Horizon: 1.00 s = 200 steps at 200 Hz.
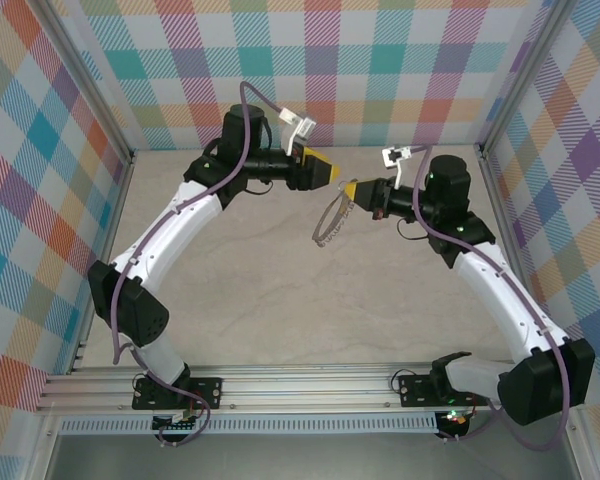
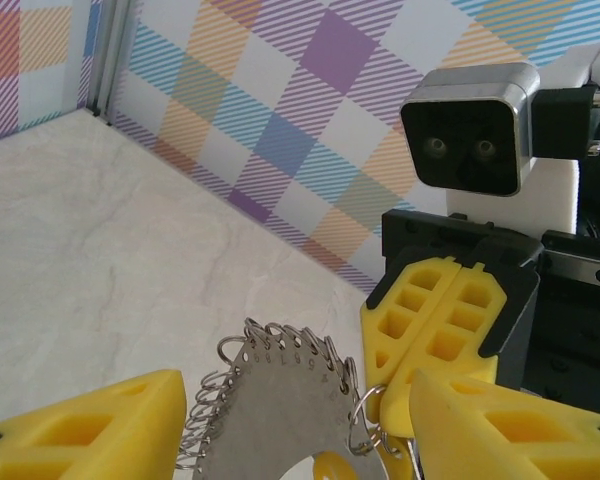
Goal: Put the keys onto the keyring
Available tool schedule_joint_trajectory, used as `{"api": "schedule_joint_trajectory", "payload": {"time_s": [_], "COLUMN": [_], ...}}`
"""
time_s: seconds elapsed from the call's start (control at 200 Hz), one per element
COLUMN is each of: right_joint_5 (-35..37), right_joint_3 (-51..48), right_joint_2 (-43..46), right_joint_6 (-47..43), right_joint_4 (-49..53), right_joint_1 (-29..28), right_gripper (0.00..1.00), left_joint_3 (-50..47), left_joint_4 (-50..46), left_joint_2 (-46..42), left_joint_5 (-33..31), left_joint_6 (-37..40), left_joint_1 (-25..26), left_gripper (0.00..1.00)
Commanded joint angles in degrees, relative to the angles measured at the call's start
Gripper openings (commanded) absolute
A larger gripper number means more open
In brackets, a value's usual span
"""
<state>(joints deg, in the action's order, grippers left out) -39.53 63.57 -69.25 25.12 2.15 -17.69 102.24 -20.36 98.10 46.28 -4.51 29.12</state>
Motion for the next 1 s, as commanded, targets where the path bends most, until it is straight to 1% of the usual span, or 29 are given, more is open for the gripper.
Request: {"api": "schedule_joint_trajectory", "payload": {"time_s": [0.0, 0.04, 0.1, 0.205, 0.3, 0.315, 0.375, 0.44, 0.525, 0.595, 0.695, 0.855, 0.995], "right_joint_5": [-0.5, -1.0, -1.7, -4.1, -6.9, -7.1, -7.6, -7.9, -8.3, -8.8, -9.3, -9.3, -9.9], "right_joint_3": [2.6, 2.2, 1.8, 1.2, 2.5, 2.8, 3.3, 3.4, 3.7, 3.7, 3.7, 3.7, 3.8], "right_joint_2": [-0.7, -0.7, -0.8, -1.0, -1.8, -1.9, -2.2, -2.5, -2.9, -3.4, -4.3, -4.5, -4.7], "right_joint_6": [-3.8, -4.3, -4.8, -5.8, -9.0, -9.6, -10.6, -10.9, -11.2, -11.3, -10.8, -10.8, -10.6], "right_joint_4": [1.6, 1.4, 1.8, 1.9, 5.5, 6.1, 7.0, 7.0, 7.2, 7.0, 6.6, 6.5, 6.5], "right_joint_1": [0.7, 1.0, 1.7, 3.1, 4.0, 4.1, 4.4, 4.6, 4.7, 4.6, 4.6, 4.7, 5.2], "right_gripper": [0.0, 0.0, 0.0, 0.0, 0.0, 0.0, 0.0, 0.0, 0.0, 0.0, 0.0, 0.0, 0.0], "left_joint_3": [0.0, 0.1, 0.4, 2.5, -0.2, -0.7, -2.9, -4.9, -5.5, -7.2, -11.0, -11.6, -12.8], "left_joint_4": [0.7, 1.3, 3.3, 1.8, 3.9, 6.1, 10.0, 14.8, 16.7, 19.9, 26.4, 25.5, 27.9], "left_joint_2": [0.9, 1.3, 2.5, 5.3, 6.3, 6.4, 6.8, 7.2, 7.5, 7.1, 5.9, 5.6, 5.9], "left_joint_5": [3.0, 3.5, 6.7, 10.4, 12.9, 13.3, 14.6, 16.0, 15.3, 16.1, 13.3, 8.7, 9.0], "left_joint_6": [3.8, 4.3, 4.8, 6.8, 6.9, 6.8, 5.0, 1.4, -1.7, -3.6, -8.3, -10.2, -10.9], "left_joint_1": [-1.2, -1.3, -1.4, -1.5, -1.5, -1.5, -1.4, -1.4, -1.4, -1.4, -1.3, -1.3, -1.2], "left_gripper": [0.61, 0.62, 0.62, 0.62, 0.62, 0.62, 0.61, 0.58, 0.52, 0.52, 0.53, 0.53, 0.49]}}
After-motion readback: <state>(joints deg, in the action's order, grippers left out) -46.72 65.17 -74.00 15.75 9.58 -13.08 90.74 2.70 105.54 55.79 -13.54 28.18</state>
